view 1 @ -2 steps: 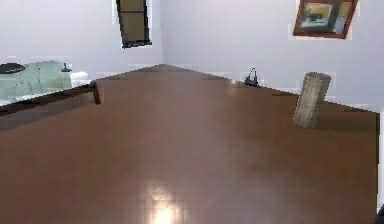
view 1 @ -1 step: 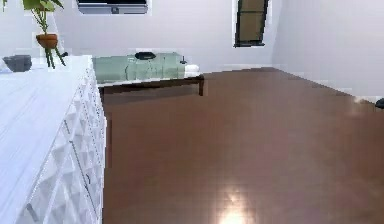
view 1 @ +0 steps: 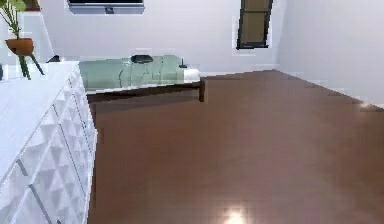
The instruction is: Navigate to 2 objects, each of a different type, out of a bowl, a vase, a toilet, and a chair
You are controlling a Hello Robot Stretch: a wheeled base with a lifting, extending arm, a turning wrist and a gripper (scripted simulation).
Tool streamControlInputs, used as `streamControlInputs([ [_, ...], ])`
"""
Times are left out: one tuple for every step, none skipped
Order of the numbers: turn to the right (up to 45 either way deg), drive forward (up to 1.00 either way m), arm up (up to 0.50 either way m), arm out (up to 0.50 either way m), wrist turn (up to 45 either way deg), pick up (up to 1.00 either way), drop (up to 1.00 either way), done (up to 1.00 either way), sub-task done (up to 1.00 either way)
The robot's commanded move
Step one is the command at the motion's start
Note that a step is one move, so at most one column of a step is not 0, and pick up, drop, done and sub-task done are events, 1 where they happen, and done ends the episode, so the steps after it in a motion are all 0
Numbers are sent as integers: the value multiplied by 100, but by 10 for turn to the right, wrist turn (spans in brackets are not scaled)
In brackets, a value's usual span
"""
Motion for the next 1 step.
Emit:
streamControlInputs([
  [-90,0,0,0,0,0,0,0,0],
])
